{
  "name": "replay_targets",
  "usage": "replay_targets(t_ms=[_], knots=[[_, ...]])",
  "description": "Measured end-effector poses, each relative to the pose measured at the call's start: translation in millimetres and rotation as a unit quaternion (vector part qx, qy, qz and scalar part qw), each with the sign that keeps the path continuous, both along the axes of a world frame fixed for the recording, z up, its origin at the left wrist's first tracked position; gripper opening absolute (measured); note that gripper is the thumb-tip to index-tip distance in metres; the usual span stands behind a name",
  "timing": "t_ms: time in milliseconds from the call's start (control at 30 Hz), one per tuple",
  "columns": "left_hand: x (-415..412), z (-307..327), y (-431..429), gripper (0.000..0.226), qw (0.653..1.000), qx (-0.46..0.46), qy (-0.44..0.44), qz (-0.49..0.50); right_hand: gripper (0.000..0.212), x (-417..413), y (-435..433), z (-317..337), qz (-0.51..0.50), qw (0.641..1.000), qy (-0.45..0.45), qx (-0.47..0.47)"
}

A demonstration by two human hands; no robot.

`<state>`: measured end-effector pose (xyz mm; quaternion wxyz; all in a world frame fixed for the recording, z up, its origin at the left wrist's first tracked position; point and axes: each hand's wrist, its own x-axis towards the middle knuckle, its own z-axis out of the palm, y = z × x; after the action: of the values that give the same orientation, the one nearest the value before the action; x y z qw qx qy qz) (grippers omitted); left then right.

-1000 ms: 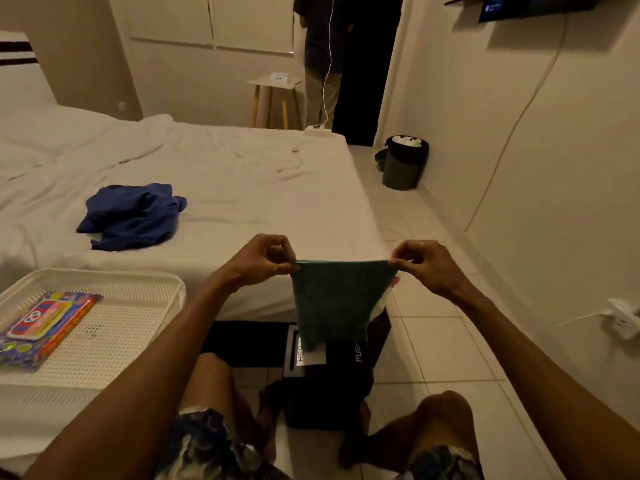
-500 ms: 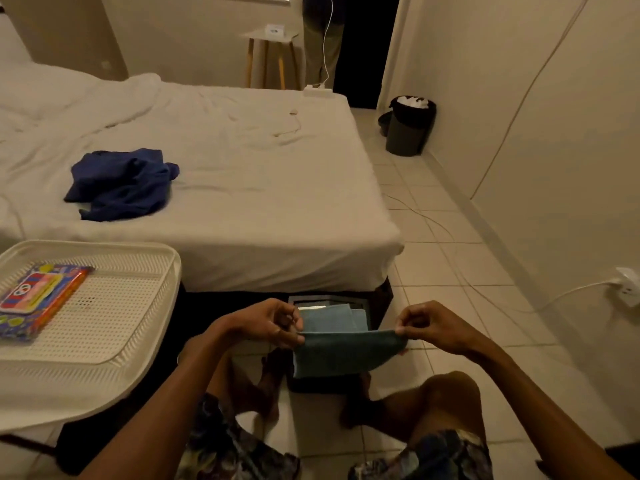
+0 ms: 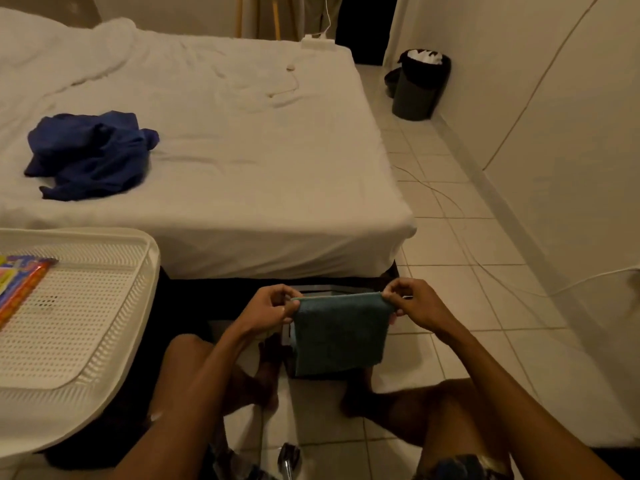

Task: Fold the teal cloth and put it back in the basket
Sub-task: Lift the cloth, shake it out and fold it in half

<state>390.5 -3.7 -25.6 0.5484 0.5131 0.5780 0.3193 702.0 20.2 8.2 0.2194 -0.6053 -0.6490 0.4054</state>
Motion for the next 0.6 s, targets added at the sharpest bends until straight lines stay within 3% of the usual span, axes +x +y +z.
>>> replay_targets(t_ms=[133, 233, 333, 600], knots=[[7.9, -46.0, 24.6, 0.02, 0.991, 0.036, 0.076, 0.108, 0.007, -18.8, 38.5, -41.1, -0.037, 0.999, 0.001, -0.006], [10.9, -74.9, 43.9, 0.014, 0.976, 0.055, 0.137, 0.159, 0.007, -29.4, 64.7, -69.4, -0.07, 0.997, -0.028, 0.014], [15.8, -94.5, 61.3, 0.007, 0.97, 0.056, 0.145, 0.186, 0.008, -37.0, 82.9, -92.0, -0.089, 0.995, -0.052, 0.016], [15.0, -117.3, 68.7, 0.026, 0.965, 0.011, 0.132, 0.228, 0.011, -41.1, 72.3, -123.6, -0.151, 0.987, -0.045, 0.014]])
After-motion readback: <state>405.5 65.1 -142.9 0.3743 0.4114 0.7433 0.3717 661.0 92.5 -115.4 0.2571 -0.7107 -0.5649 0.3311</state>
